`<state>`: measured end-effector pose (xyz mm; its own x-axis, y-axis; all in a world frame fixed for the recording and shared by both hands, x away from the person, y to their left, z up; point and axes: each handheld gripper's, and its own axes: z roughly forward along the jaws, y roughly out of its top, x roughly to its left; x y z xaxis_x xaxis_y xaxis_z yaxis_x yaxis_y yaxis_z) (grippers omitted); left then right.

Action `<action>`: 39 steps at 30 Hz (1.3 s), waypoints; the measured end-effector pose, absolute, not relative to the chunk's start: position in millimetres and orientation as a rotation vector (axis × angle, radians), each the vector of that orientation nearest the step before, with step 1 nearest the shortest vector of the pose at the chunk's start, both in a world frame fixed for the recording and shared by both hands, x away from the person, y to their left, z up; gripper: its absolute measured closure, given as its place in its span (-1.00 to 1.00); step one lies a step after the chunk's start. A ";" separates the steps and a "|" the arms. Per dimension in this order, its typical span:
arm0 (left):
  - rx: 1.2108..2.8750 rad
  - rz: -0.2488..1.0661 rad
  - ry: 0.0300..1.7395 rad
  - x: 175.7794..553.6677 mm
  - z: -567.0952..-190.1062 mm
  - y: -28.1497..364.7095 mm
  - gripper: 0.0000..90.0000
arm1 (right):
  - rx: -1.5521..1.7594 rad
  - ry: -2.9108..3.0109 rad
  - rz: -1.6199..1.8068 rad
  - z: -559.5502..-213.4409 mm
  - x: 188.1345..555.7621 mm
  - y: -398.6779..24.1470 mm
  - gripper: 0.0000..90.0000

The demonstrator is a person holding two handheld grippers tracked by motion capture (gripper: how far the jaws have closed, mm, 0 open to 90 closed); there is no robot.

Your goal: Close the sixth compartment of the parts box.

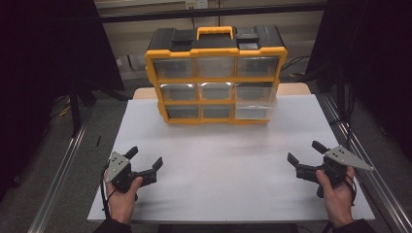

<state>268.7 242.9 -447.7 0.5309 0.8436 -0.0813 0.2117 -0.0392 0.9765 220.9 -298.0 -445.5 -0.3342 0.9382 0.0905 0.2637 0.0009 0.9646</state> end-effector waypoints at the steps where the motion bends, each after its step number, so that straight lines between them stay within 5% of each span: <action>1: 1.563 0.651 0.927 268.6 -447.5 243.1 -0.94 | 1.251 1.651 1.366 -445.7 221.2 -298.2 -0.97; 39: 1.562 0.663 0.961 268.0 -447.2 243.3 -0.95 | 1.110 1.754 1.570 -430.2 220.2 -261.6 -0.97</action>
